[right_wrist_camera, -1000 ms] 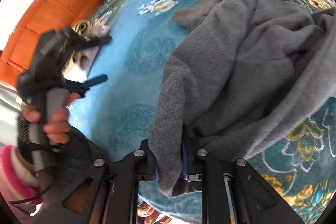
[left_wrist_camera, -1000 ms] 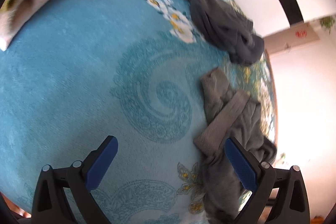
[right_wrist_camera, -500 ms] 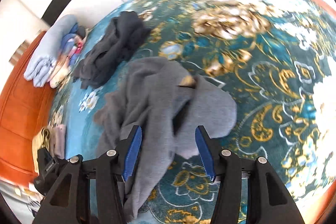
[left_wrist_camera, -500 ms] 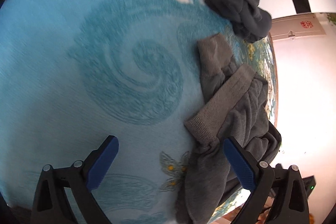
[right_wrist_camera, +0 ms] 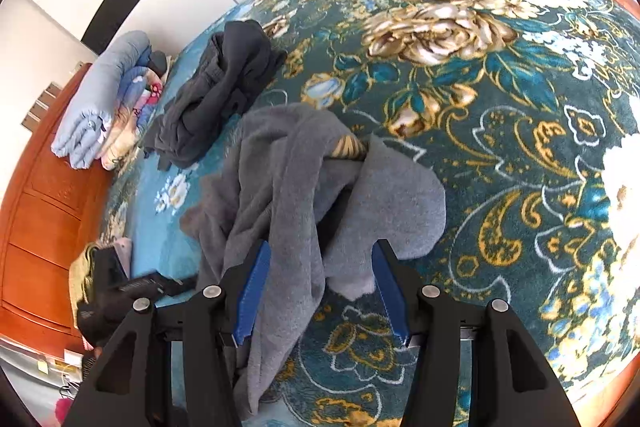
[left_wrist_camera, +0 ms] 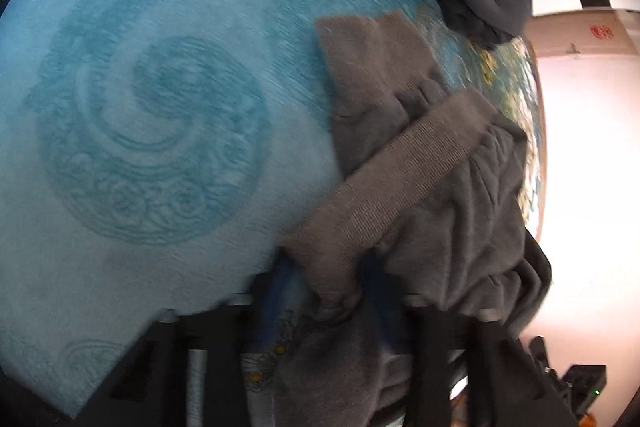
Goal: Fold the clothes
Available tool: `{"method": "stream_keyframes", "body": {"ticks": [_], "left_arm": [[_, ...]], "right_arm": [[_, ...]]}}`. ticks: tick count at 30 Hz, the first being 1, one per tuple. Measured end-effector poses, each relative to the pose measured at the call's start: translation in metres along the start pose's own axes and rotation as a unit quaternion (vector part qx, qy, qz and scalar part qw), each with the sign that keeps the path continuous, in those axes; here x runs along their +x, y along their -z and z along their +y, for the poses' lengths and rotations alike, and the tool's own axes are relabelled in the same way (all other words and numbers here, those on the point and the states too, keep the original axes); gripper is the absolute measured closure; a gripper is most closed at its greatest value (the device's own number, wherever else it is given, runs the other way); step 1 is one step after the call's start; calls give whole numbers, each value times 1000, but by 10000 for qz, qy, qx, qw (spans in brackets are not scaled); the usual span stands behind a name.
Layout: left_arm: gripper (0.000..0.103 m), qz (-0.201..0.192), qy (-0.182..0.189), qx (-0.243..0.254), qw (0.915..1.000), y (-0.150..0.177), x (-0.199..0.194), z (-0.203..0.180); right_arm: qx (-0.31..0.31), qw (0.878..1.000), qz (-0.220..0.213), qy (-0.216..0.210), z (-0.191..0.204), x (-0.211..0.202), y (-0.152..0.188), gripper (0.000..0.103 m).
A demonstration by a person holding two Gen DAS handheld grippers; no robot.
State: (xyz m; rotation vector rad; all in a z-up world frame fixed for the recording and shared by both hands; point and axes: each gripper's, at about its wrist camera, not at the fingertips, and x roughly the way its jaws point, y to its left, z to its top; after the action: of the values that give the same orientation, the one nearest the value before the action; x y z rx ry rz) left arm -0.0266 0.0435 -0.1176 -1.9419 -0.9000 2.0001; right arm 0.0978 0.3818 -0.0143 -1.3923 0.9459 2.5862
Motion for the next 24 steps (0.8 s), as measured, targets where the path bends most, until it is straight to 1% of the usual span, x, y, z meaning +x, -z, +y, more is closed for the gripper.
{"method": "stream_keyframes", "body": {"ticks": [1, 2, 5, 8, 11, 12, 13, 15, 16, 17, 18, 20, 21, 22, 24], "left_arm": [[84, -45, 13, -5, 10000, 0, -2, 1], [88, -141, -18, 24, 9999, -1, -7, 1], [90, -493, -145, 179, 9985, -6, -28, 1], [91, -931, -233, 350, 9948, -9, -56, 5], [92, -1467, -398, 460, 9873, -10, -90, 17], [92, -1627, -479, 481, 9843, -9, -100, 22], [92, -1752, -569, 454, 9818, -10, -111, 29], [92, -1862, -643, 313, 9799, -9, -125, 53], [92, -1870, -677, 212, 9798, -8, -127, 67], [92, -1881, -709, 109, 9795, -6, -129, 80], [92, -1864, -695, -11, 9800, -3, -129, 89], [92, -1852, -596, -242, 9806, -2, -127, 99], [92, -1859, -513, -351, 9806, -4, -125, 100], [92, -1923, -532, -274, 9795, -3, -127, 98], [92, -2050, -569, -119, 9770, -1, -131, 94]], "right_arm": [[5, 10000, -19, -24, 1, 1, -5, 48], [10, 10000, -39, -47, 2, 2, -9, 48], [79, 9997, -93, -192, 7, 8, -27, 48], [49, 9999, -146, -74, 14, 19, -50, 48], [4, 9997, 12, 236, 18, 39, -71, 48], [-9, 9992, 164, 368, 18, 48, -74, 48], [-21, 9983, 315, 497, 19, 57, -77, 48], [-20, 9961, 585, 661, 17, 73, -76, 49], [-13, 9948, 703, 741, 15, 80, -74, 55], [28, 9942, 750, 768, 14, 83, -72, 66], [169, 9945, 770, 684, 12, 83, -70, 86], [453, 9944, 812, 508, 8, 83, -67, 88], [605, 9940, 855, 328, 8, 80, -68, 89], [689, 9941, 824, 151, 10, 73, -73, 91], [595, 9967, 383, -397, 26, 36, -91, 92]]}}
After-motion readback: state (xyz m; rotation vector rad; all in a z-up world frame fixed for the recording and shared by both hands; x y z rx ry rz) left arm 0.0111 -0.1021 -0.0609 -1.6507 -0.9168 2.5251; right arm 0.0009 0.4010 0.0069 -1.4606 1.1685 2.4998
